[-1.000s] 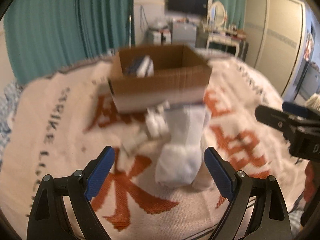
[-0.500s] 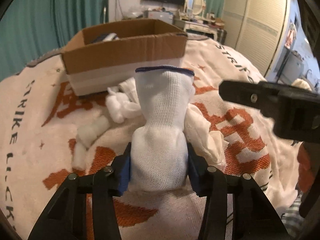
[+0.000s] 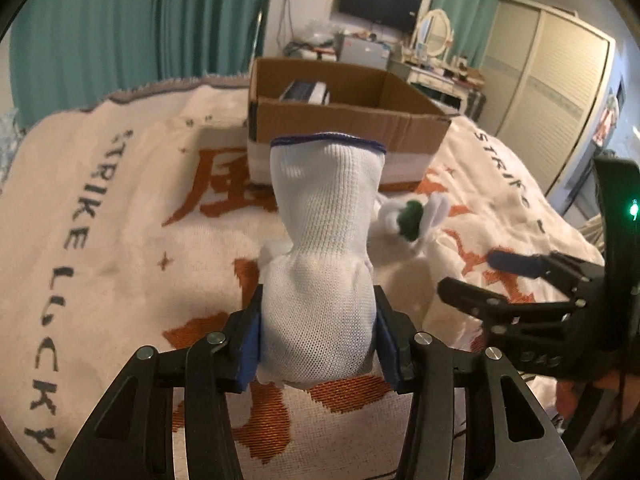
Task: Organize soft objects
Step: 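Grasp a white sock with the left tool while the right tool grasps a white cloth, then carry the sock and cloth over the box and release both inside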
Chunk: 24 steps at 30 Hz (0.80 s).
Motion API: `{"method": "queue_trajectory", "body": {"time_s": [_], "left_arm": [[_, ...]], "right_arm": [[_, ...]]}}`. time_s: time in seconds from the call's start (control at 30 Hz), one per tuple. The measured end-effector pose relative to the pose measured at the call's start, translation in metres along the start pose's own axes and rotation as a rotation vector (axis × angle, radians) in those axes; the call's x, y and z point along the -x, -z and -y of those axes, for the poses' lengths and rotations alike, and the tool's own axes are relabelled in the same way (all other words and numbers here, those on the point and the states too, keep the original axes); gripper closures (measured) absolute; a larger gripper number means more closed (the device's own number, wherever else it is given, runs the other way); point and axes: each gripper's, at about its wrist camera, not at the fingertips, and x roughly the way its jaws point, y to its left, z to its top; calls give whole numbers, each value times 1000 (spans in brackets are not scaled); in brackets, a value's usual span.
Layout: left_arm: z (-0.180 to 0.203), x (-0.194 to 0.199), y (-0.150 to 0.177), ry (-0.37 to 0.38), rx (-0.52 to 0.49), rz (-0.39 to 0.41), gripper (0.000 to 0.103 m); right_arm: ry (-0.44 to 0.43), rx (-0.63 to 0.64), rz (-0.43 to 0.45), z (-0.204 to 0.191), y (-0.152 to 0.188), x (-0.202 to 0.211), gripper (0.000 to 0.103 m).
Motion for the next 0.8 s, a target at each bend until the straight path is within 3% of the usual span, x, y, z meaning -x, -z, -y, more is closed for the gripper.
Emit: {"method": "queue_trajectory", "body": {"time_s": [0.07,0.23,0.47,0.8], "left_arm": [[-3,-6,4,13,10,-15,56],[-1,-11,8,9,1,-37,56],[2,11,9,-12,12,-4,56],[27,72,-5,-31,-23,88,56]], "right_arm": [[27,6,-16,-4,5,-8,64],[31,-10,9,-4,5,-5,85],[12,-34,61,-4,-1,20,90],[-24,-21,211,-6,-7,103,90]]}}
